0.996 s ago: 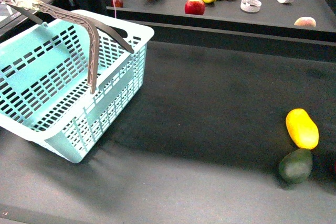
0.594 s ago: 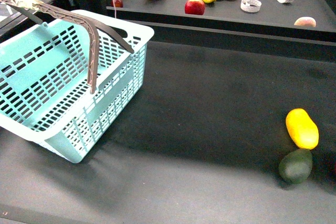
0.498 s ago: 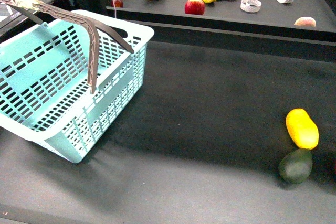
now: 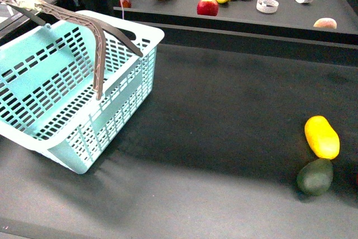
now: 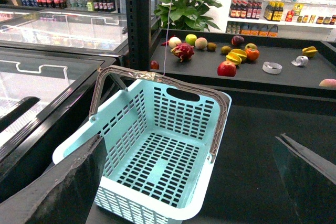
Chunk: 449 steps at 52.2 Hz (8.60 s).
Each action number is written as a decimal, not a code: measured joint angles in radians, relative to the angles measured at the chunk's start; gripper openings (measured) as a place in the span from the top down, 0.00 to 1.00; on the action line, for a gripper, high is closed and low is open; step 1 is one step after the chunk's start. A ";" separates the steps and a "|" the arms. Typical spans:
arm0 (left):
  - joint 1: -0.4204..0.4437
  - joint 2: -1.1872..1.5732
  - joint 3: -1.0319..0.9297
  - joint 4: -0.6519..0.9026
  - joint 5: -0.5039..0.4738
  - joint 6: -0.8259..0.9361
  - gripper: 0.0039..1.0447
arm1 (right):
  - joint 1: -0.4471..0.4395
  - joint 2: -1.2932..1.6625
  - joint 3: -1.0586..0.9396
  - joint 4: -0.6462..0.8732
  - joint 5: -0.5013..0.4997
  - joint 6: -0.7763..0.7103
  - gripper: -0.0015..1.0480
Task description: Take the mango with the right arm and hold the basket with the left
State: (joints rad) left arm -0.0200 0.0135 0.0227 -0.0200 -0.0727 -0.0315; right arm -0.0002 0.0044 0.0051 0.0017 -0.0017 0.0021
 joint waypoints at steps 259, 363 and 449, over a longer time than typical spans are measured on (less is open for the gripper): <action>-0.540 1.488 0.465 0.831 0.317 -0.364 0.93 | -0.190 1.618 0.311 0.848 0.225 -0.016 0.08; -0.540 1.488 0.465 0.831 0.318 -0.365 0.93 | -0.117 2.717 1.305 0.496 0.218 -0.016 0.08; -0.540 1.488 0.465 0.831 0.317 -0.365 0.93 | -0.149 1.880 0.694 0.595 0.160 0.317 0.46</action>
State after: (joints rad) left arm -0.5602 1.5017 0.4873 0.8108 0.2440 -0.3965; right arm -0.1493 1.8843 0.6994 0.5972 0.1585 0.3191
